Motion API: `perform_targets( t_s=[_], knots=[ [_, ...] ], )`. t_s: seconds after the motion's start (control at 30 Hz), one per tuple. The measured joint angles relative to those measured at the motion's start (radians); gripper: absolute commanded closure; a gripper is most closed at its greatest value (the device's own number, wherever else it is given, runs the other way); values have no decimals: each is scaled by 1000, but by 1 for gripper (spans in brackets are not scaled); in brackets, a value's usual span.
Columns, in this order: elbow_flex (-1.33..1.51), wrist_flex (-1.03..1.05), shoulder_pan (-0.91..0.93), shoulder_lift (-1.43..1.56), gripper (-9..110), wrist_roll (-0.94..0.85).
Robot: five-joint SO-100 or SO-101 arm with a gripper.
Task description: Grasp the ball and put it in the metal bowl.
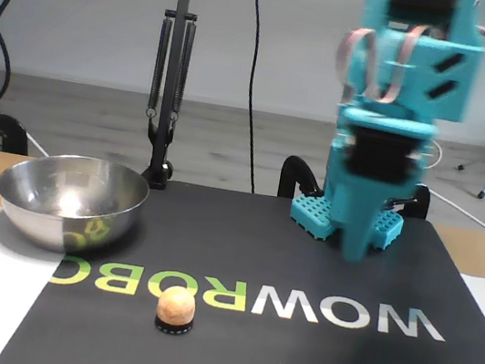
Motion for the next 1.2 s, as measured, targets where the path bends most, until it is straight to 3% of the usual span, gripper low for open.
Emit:
perform_targets(
  t_s=[1.2],
  knots=[
    [0, -64, 255, -51, 101, 0]
  ],
)
